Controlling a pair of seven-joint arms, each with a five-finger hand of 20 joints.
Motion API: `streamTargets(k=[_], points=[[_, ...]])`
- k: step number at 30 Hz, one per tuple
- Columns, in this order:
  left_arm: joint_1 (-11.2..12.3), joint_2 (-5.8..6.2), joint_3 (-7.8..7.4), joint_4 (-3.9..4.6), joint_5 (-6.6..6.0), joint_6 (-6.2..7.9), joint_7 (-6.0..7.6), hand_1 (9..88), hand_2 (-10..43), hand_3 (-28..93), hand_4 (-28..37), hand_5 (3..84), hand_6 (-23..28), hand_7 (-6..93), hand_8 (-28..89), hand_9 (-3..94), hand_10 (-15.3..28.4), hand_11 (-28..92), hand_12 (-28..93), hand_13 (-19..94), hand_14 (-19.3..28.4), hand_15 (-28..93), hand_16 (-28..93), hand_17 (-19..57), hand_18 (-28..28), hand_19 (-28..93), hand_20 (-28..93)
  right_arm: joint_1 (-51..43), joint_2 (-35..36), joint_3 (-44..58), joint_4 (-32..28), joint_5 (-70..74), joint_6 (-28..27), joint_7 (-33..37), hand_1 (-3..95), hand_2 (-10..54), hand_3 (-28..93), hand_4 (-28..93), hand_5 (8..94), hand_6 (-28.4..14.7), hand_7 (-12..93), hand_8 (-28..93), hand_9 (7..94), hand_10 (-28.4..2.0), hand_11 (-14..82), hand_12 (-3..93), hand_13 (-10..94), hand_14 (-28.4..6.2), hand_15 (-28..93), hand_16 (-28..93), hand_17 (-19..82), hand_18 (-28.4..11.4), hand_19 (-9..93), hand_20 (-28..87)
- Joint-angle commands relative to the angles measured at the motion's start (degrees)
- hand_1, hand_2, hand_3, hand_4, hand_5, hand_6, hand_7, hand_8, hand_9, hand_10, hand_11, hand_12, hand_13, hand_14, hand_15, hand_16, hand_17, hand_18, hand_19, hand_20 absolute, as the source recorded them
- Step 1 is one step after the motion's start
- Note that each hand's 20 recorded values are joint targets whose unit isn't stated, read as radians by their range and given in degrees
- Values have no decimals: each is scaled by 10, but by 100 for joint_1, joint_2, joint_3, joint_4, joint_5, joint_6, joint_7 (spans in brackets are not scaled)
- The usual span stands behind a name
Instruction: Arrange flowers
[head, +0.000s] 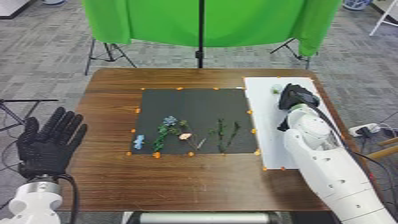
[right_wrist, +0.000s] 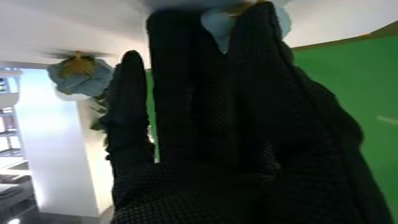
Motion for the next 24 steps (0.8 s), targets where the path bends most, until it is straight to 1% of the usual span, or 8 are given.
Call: streamTargets(k=[1, 6, 10, 14, 17, 19, 21, 24], points=[[78, -42, -10, 20, 52, -7, -118, 280, 131, 679, -283, 505, 96, 99, -87, 449, 145, 185, 112, 386, 140, 299, -42, -40, 141, 354, 145, -507, 182, -224, -491, 88, 472, -119, 707, -56, 470, -283, 781, 25, 191, 21, 831, -93, 51, 354, 690, -58, 234, 438, 277, -157, 727, 431], [113, -33, -80, 5, 54, -24, -113, 280, 131, 680, -283, 505, 96, 99, -87, 449, 145, 184, 112, 385, 140, 299, -43, -40, 141, 355, 145, -708, 455, -499, -1471, 248, 620, -534, 686, -62, 511, -283, 785, 25, 197, 16, 834, -95, 49, 350, 694, -57, 232, 443, 282, -163, 727, 439], [121, -24, -102, 11, 49, -39, -103, 279, 130, 681, -283, 505, 96, 99, -87, 450, 145, 184, 112, 385, 139, 299, -43, -41, 141, 356, 145, -646, 422, -916, -1868, 321, 569, -920, 668, -65, 545, -283, 782, 23, 202, 9, 832, -95, 50, 346, 693, -58, 234, 441, 284, -167, 730, 440], [126, -30, -85, 8, 31, -57, -80, 279, 130, 682, -283, 505, 96, 98, -87, 449, 145, 184, 112, 385, 140, 299, -42, -40, 141, 355, 145, -445, 225, -1366, -1935, 269, 319, -1246, 653, -68, 573, -283, 777, 24, 207, 5, 831, -97, 50, 343, 692, -59, 239, 437, 284, -171, 733, 440], [58, -6, -32, 32, 49, -88, -109, 279, 130, 681, -283, 505, 96, 98, -87, 449, 145, 184, 112, 385, 140, 299, -42, -40, 141, 355, 145, -329, 147, -1635, -1925, 252, 296, -1366, 648, -69, 582, -283, 777, 24, 208, 3, 828, -98, 48, 341, 692, -61, 242, 434, 285, -173, 734, 438], [40, 2, -36, 39, 57, -67, -116, 279, 130, 681, -283, 505, 96, 98, -87, 449, 146, 184, 112, 385, 140, 299, -43, -40, 141, 355, 145, -230, 90, -1799, -1823, 164, 269, -1484, 645, -70, 587, -283, 776, 23, 209, 3, 827, -98, 47, 338, 690, -61, 244, 432, 284, -174, 735, 437], [49, -8, -44, 36, 40, -54, -77, 279, 130, 681, -283, 505, 96, 98, -87, 449, 145, 184, 112, 385, 140, 299, -43, -40, 141, 355, 145, -172, 36, -1920, -1758, 170, 205, -1528, 644, -70, 589, -283, 776, 23, 208, 1, 827, -98, 47, 337, 690, -61, 246, 430, 284, -174, 736, 437], [35, -11, -33, 36, 41, -42, -101, 279, 131, 680, -283, 505, 96, 98, -87, 449, 145, 184, 112, 385, 140, 298, -43, -40, 141, 355, 145, -179, 29, -2049, -1726, 71, 152, -1557, 639, -71, 596, -283, 776, 22, 206, -1, 826, -98, 47, 336, 691, -62, 249, 426, 285, -176, 737, 436]])
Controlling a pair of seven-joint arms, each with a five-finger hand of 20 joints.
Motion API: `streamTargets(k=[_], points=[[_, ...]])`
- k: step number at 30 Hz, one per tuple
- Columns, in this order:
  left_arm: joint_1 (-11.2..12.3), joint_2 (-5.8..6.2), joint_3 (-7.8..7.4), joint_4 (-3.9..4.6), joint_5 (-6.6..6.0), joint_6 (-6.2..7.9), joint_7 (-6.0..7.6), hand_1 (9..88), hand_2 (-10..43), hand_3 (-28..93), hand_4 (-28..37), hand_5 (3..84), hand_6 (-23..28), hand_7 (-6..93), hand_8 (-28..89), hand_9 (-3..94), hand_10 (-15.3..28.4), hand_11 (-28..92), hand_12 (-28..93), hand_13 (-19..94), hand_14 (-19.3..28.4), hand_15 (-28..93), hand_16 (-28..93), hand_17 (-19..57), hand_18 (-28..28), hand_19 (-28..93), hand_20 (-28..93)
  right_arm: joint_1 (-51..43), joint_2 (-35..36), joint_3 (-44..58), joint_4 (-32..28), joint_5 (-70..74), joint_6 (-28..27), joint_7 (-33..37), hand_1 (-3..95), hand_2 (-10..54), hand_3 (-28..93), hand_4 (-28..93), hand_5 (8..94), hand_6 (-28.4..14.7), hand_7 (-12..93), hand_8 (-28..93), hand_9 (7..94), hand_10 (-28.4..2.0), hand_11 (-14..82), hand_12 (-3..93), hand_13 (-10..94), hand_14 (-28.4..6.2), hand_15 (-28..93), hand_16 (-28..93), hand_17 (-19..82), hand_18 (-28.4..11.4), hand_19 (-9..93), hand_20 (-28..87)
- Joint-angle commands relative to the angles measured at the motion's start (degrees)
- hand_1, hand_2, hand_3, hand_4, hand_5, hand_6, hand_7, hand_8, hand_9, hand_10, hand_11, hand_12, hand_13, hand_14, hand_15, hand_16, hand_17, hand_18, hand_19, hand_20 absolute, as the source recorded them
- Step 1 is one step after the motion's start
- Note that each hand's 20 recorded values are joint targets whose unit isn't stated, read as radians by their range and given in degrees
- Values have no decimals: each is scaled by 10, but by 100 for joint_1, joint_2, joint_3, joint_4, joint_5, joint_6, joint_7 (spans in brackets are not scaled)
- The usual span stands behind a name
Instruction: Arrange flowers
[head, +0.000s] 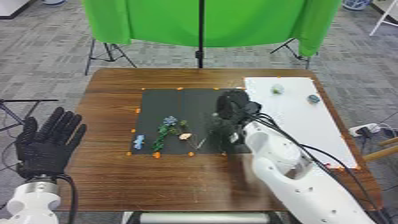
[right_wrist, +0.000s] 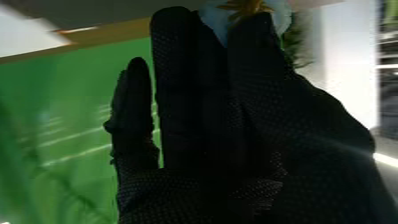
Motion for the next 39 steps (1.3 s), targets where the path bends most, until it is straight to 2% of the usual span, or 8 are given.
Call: streamTargets(k=[1, 7, 9, 13, 20, 28, 33, 39], points=[[22, -12, 31, 36, 24, -31, -37, 280, 131, 679, -283, 505, 96, 98, -87, 449, 145, 184, 113, 385, 140, 298, -43, -40, 141, 355, 145, 118, -209, -361, 116, -230, -213, -227, 639, -71, 597, -283, 776, 22, 205, -1, 824, -98, 46, 335, 690, -63, 251, 426, 285, -176, 738, 435], [29, -13, 4, 36, 22, -33, -12, 279, 131, 680, -283, 506, 97, 98, -87, 449, 145, 184, 113, 386, 140, 299, -42, -40, 141, 355, 145, 27, -170, -405, 82, -313, -534, -233, 636, -74, 599, -283, 768, 21, 196, -2, 812, -101, 44, 328, 686, -63, 258, 419, 285, -179, 741, 433], [61, -16, -7, 21, 4, -31, 8, 279, 131, 681, -283, 506, 97, 98, -87, 449, 144, 184, 113, 385, 140, 298, -42, -40, 141, 355, 145, 4, -124, -446, 61, -269, -362, -185, 631, -81, 607, -283, 761, 18, 186, -4, 796, -102, 55, 310, 679, -63, 265, 413, 283, -182, 745, 429], [115, -16, -35, -10, -95, -26, 49, 279, 130, 681, -283, 505, 96, 99, -87, 449, 144, 184, 113, 386, 140, 298, -42, -40, 141, 355, 145, -35, -109, -370, -18, -277, -540, -183, 626, -94, 622, -283, 740, 13, 173, -11, 760, -108, 75, 275, 671, -62, 272, 408, 280, -185, 750, 420], [98, -25, -28, 0, -70, -45, 30, 279, 130, 682, -283, 505, 96, 99, -87, 450, 145, 185, 113, 386, 140, 299, -42, -40, 141, 355, 145, -140, -67, -173, -292, -69, -650, -79, 600, -95, 642, -283, 663, 11, 153, -104, 682, -123, 151, 168, 647, -69, 310, 374, 275, -193, 761, 408], [89, -42, -7, 1, -66, -49, 29, 289, 123, 679, -283, 507, 88, 106, -90, 449, 144, 186, 113, 387, 139, 301, -43, -41, 141, 356, 145, -446, 101, 371, -682, 5, -564, 59, 536, -95, 699, -283, 625, 3, 143, -124, 644, -128, 138, 156, 618, -92, 390, 303, 267, -201, 768, 405], [169, -55, -47, -32, -76, -54, 48, 289, 123, 677, -283, 506, 91, 103, -89, 449, 144, 186, 113, 386, 139, 299, -43, -40, 141, 357, 145, -572, 176, 1058, -566, 246, -135, 838, 482, -95, 727, -283, 592, -10, 129, -119, 597, -134, 132, 154, 564, -116, 478, 213, 263, -206, 773, 402], [157, -38, -47, -39, -79, -45, 67, 285, 124, 679, -283, 507, 94, 101, -88, 450, 145, 186, 112, 385, 140, 299, -43, -40, 141, 357, 144, -787, 402, 1817, -367, -101, 149, 1570, 439, -95, 752, -283, 567, -29, 122, -118, 532, -156, 106, 142, 501, -138, 434, 180, 255, -213, 772, 389]])
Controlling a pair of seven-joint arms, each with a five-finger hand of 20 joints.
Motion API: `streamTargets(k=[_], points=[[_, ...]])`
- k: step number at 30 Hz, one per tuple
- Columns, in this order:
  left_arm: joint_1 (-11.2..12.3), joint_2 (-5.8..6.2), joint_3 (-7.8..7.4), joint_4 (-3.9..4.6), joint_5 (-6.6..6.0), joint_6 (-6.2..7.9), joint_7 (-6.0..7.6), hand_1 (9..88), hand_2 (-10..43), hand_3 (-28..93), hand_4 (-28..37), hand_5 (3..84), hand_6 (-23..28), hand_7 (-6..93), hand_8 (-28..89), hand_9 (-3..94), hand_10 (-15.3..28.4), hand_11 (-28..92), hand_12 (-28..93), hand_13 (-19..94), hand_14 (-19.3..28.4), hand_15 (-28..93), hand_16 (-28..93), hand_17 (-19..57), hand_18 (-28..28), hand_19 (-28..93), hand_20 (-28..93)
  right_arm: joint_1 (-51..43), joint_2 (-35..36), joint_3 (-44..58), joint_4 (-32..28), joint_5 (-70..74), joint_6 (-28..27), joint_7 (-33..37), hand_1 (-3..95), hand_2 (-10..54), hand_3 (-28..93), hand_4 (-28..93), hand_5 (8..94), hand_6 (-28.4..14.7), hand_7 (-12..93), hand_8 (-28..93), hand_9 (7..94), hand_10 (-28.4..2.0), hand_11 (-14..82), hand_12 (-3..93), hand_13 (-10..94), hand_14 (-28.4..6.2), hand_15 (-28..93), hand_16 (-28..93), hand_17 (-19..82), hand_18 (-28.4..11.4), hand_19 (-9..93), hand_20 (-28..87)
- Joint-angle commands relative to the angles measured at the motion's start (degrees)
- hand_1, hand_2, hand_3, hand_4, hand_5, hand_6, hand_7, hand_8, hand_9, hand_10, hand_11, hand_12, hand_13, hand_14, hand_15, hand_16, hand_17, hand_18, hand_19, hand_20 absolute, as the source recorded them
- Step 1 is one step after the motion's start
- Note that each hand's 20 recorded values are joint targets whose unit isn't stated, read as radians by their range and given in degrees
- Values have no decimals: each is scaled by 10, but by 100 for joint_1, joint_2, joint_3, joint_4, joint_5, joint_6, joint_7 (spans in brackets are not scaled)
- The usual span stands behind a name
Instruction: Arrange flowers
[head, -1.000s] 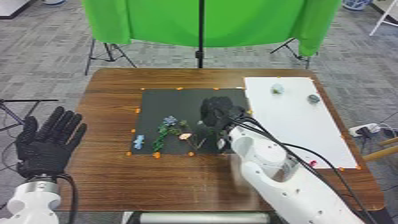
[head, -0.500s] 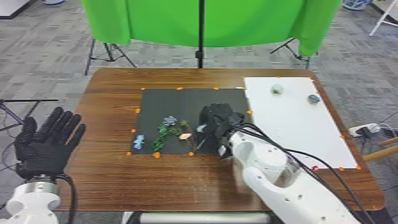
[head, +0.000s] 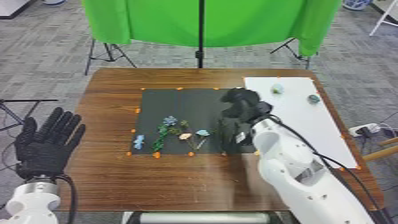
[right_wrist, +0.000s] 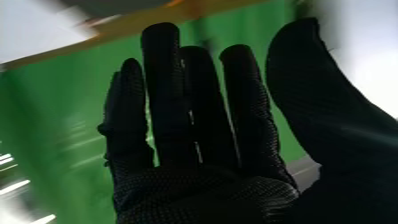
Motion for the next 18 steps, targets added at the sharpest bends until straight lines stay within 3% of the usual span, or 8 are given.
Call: streamTargets(k=[1, 8, 18], points=[[142, -41, -28, -45, -37, -31, 36, 284, 124, 680, -283, 507, 94, 101, -88, 450, 145, 186, 112, 385, 140, 299, -43, -40, 141, 357, 144, -176, 406, 1030, 438, -414, 426, 876, 434, -95, 753, -283, 556, -31, 117, -116, 520, -158, 102, 140, 483, -144, 419, 171, 252, -216, 771, 384], [209, -75, -72, -63, -57, 16, 16, 283, 125, 679, -283, 507, 95, 99, -88, 450, 144, 186, 113, 386, 139, 300, -43, -40, 141, 356, 144, -47, 408, 1406, 1100, -641, 189, 1075, 424, -95, 774, -283, 500, -37, 120, -114, 409, -146, 84, 119, 325, -165, 280, 131, 181, -212, 712, 317], [200, -40, -79, -64, -13, 0, -42, 280, 126, 681, -283, 507, 95, 99, -87, 450, 145, 185, 113, 386, 139, 299, -43, -40, 141, 356, 144, 136, 337, 1385, 1631, -636, 213, 1269, 428, -95, 773, -283, 455, -36, 122, -117, 364, -138, 83, 103, 289, -165, 228, 131, 153, -204, 675, 271]])
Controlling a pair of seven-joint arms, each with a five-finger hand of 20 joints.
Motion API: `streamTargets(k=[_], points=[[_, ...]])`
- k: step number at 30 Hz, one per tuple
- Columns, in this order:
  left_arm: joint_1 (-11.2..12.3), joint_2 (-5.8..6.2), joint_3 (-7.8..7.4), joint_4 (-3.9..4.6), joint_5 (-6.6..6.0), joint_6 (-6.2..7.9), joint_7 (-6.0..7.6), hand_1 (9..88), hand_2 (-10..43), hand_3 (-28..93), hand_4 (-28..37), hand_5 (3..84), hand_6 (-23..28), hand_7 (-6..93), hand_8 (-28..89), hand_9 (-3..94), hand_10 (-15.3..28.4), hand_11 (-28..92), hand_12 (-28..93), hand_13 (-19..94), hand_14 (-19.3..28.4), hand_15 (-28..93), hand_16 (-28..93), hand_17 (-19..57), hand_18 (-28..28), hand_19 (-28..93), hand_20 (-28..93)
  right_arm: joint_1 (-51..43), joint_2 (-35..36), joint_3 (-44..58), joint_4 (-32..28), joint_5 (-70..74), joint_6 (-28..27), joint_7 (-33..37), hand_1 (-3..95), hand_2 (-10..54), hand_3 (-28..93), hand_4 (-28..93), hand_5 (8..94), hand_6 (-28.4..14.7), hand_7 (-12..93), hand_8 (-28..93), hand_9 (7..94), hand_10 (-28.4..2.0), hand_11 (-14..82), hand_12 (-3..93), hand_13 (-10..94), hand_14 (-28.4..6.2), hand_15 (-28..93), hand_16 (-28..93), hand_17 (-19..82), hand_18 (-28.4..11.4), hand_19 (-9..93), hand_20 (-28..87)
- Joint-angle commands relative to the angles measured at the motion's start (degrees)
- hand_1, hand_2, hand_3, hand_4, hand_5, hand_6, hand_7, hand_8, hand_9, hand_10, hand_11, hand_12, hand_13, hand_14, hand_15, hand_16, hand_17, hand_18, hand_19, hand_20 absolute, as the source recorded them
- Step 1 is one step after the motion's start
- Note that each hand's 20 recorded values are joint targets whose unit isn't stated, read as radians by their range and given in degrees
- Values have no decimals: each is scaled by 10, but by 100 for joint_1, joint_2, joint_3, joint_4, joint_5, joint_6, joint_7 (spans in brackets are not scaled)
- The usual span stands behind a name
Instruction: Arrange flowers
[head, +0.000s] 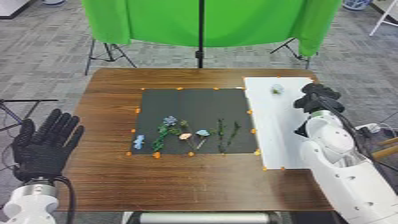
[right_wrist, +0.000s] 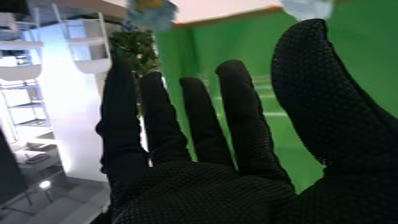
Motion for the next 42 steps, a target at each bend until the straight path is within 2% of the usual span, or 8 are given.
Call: streamTargets(k=[1, 12, 16, 20, 24, 27, 39, 42], points=[[87, -23, -16, -9, -5, 3, -58, 281, 126, 680, -283, 507, 95, 100, -87, 450, 145, 185, 113, 386, 139, 299, -43, -40, 141, 356, 144, 129, -36, -8, 313, -111, 148, 194, 429, -95, 772, -283, 453, -37, 123, -117, 363, -138, 84, 102, 290, -165, 226, 132, 154, -203, 672, 266], [-77, 14, 170, 54, -26, -35, -46, 280, 127, 680, -283, 507, 96, 99, -87, 450, 145, 185, 113, 386, 140, 299, -43, -39, 141, 355, 144, 1325, -114, -249, 1643, 39, -486, -229, 485, -95, 733, -283, 395, -18, 140, -130, 315, -117, 83, 79, 285, -135, 162, 118, 162, -172, 623, 196], [-3, 20, 149, 20, -1, -7, -4, 281, 128, 679, -283, 507, 96, 99, -87, 450, 145, 185, 113, 385, 141, 299, -43, -39, 141, 355, 145, 1632, -84, -259, 1932, 75, -711, -115, 505, -95, 705, -283, 371, -8, 145, -131, 301, -103, 83, 75, 298, -123, 147, 124, 165, -164, 614, 187], [16, -2, 158, 23, -58, 33, 39, 281, 128, 680, -283, 507, 96, 99, -87, 450, 144, 186, 113, 386, 140, 299, -43, -40, 141, 356, 145, 1851, -29, -373, 2179, 148, -583, -17, 524, -94, 703, -283, 435, 0, 150, -135, 398, -93, 98, 81, 383, -108, 167, 145, 198, -161, 642, 201], [-34, 25, 193, 34, -28, -7, 23, 281, 128, 680, -283, 507, 96, 99, -87, 450, 145, 186, 113, 386, 140, 300, -42, -40, 141, 357, 146, 1833, -91, -258, 2220, 219, -1286, -30, 584, -81, 667, -283, 578, 20, 144, -127, 605, -91, 117, 128, 566, -68, 214, 210, 263, -152, 719, 291], [-59, 24, 195, 44, -25, -31, 13, 281, 128, 679, -283, 507, 95, 100, -87, 450, 144, 185, 113, 387, 140, 299, -43, -40, 141, 356, 145, 1736, -163, -257, 2197, 259, -1512, -151, 624, -92, 597, -283, 627, 27, 141, -102, 680, -89, 112, 168, 624, -54, 211, 301, 279, -150, 735, 368], [-97, 29, 248, 71, -24, -37, -53, 281, 128, 680, -283, 507, 95, 101, -88, 450, 145, 186, 113, 386, 140, 300, -43, -41, 141, 358, 145, 1395, -265, -430, 1999, -92, -1659, -669, 638, -90, 543, -283, 662, 34, 152, -50, 710, -83, 92, 196, 650, -55, 222, 348, 277, -163, 744, 422], [-95, -1, 246, 72, -25, -39, -65, 281, 128, 681, -283, 507, 95, 100, -88, 450, 144, 187, 113, 386, 140, 300, -43, -40, 141, 357, 145, 1231, -218, -438, 1817, -145, -1272, -839, 684, -33, 471, -282, 765, 30, 158, 1, 807, -85, 42, 289, 678, -50, 225, 388, 274, -154, 729, 439]])
